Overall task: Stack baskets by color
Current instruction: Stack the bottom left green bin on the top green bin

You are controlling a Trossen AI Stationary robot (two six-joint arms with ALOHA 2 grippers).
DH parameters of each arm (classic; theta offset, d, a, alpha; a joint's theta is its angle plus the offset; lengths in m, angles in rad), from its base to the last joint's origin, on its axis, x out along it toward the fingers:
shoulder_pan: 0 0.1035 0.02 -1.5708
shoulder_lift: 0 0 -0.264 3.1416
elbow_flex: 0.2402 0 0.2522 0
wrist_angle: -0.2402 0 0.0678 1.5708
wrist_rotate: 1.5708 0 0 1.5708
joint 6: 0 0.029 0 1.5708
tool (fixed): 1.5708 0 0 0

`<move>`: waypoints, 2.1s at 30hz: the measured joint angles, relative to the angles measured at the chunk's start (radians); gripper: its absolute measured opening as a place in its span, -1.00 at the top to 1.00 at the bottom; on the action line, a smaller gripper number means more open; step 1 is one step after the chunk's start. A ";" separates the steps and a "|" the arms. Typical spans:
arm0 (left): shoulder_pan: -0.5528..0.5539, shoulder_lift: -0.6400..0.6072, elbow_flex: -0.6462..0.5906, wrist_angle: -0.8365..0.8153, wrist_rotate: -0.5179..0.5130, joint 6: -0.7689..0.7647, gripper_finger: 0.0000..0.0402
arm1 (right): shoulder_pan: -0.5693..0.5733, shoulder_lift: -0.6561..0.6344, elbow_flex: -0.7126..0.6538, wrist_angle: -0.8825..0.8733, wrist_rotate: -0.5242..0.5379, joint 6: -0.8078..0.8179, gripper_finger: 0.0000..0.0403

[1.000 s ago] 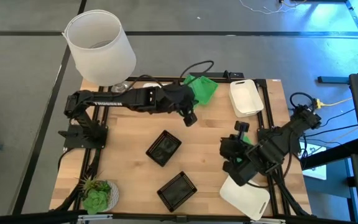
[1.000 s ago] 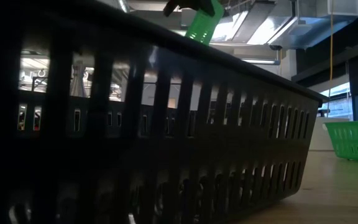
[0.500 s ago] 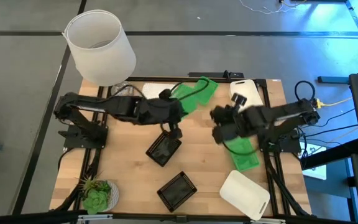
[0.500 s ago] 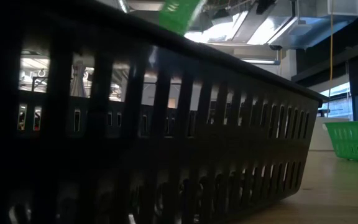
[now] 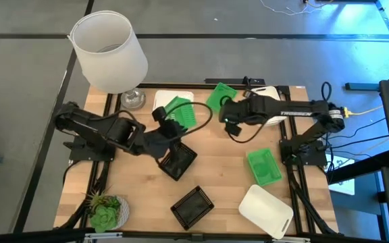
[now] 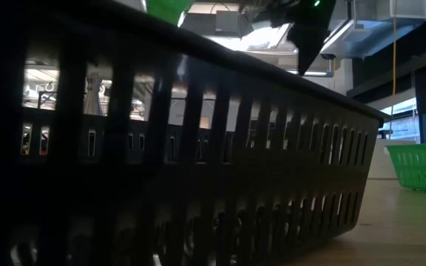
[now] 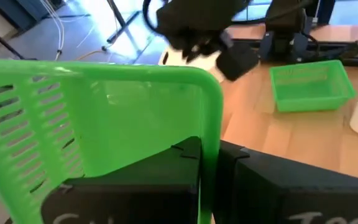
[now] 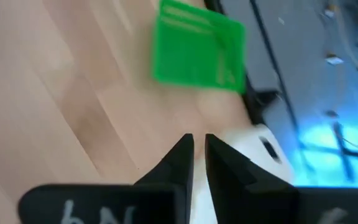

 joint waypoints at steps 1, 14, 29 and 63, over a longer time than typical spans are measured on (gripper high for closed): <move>-0.006 -0.001 0.000 -0.009 -0.001 -0.009 1.00 | -0.022 0.000 -0.022 0.059 -0.024 -0.037 0.79; -0.064 -0.001 0.000 -0.210 -0.073 -0.181 1.00 | -0.339 0.006 -0.237 0.715 -0.375 -0.193 0.79; -0.064 0.000 0.000 -0.257 -0.095 -0.181 1.00 | -0.471 0.052 -0.434 1.042 -0.422 0.094 0.79; -0.064 0.000 0.000 -0.261 -0.070 -0.188 1.00 | -0.286 0.209 -0.430 0.914 -0.795 0.162 0.79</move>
